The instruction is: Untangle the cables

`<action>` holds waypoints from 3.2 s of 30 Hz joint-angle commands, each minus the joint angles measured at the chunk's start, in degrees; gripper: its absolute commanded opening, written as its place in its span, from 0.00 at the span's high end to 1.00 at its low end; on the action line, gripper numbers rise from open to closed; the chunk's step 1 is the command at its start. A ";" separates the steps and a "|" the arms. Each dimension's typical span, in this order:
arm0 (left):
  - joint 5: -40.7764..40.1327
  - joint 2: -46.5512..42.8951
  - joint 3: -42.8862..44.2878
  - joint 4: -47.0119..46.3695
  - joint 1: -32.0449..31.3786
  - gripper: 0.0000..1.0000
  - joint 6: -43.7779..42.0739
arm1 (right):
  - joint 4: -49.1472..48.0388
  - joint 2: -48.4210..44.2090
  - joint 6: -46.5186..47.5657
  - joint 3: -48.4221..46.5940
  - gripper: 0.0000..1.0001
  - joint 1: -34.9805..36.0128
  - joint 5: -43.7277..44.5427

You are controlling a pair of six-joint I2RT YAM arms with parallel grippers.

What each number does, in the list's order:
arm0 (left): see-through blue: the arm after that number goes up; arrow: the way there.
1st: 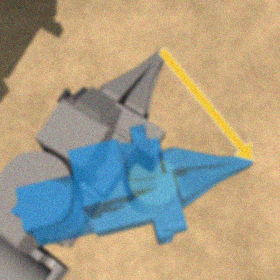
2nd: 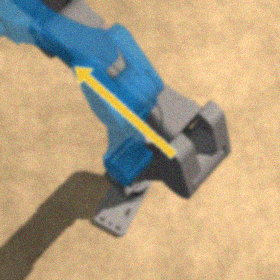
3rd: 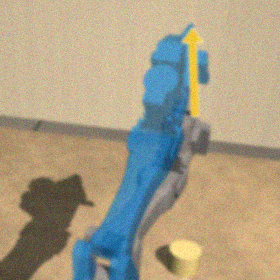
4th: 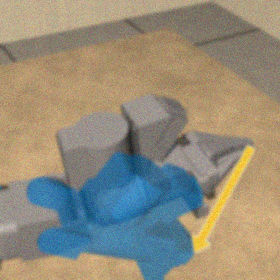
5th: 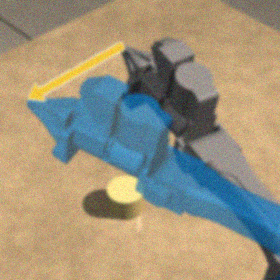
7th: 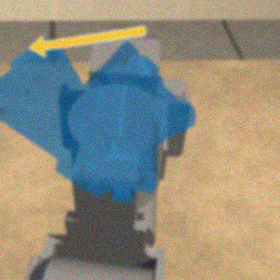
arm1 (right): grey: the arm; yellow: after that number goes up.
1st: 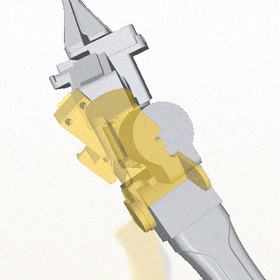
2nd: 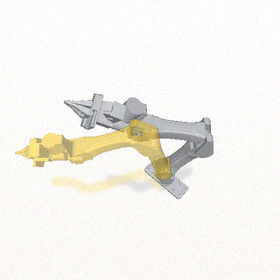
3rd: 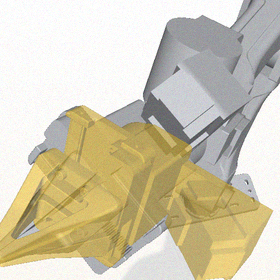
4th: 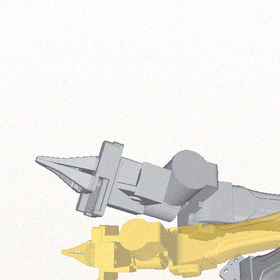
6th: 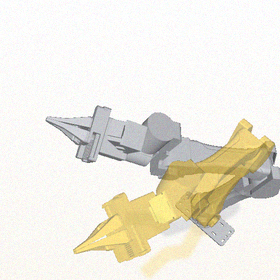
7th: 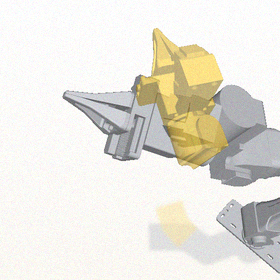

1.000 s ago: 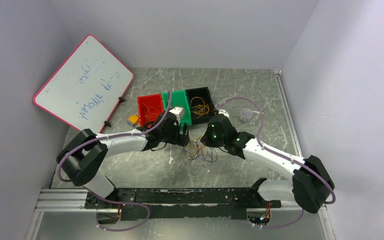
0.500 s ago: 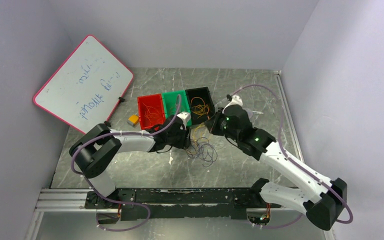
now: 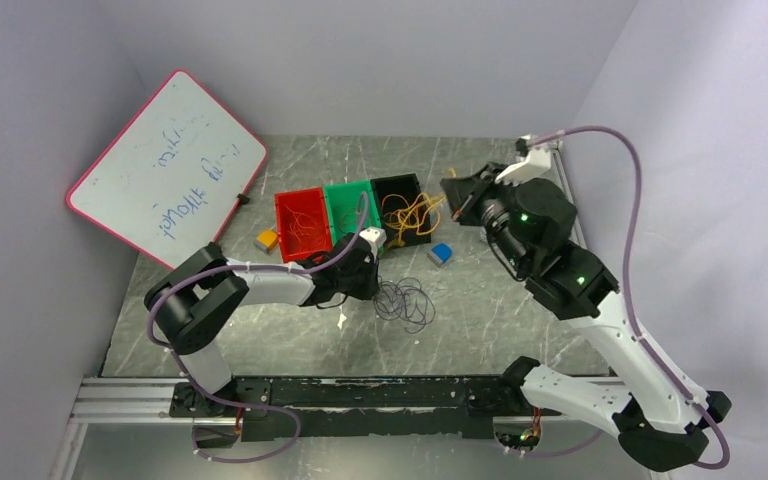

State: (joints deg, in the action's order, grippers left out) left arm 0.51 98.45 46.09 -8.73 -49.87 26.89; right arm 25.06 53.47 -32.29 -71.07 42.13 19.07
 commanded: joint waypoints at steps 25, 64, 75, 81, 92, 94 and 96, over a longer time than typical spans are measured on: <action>-5.43 -11.42 3.31 4.86 -1.11 0.43 0.12 | 4.80 3.46 16.69 -14.28 1.00 0.31 9.68; -22.81 -46.33 0.53 25.82 18.49 0.35 -10.96 | -1.37 39.39 20.67 -17.61 1.00 -13.62 -20.61; -36.93 -53.53 -0.72 28.90 19.12 0.34 -6.43 | -4.02 44.04 20.71 -14.93 1.00 -13.63 -19.31; -37.31 -53.63 -1.08 29.77 20.12 0.31 -3.58 | -4.74 45.57 20.26 -13.46 1.00 -13.57 -20.26; -16.57 -41.39 -0.20 24.88 38.18 0.30 -3.36 | -7.48 46.83 23.58 -10.35 1.00 -13.59 -22.03; -15.63 -39.83 0.03 22.23 39.86 0.31 -4.51 | -8.55 47.33 24.24 -9.93 1.00 -13.61 -22.74; -15.38 -38.70 -0.20 18.95 40.59 0.31 -6.31 | -9.37 48.11 25.09 -10.09 1.00 -13.60 -22.72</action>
State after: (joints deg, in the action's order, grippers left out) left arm -19.42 58.52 45.52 17.85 -11.27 23.64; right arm 19.38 100.42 -9.63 -81.43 28.82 -2.31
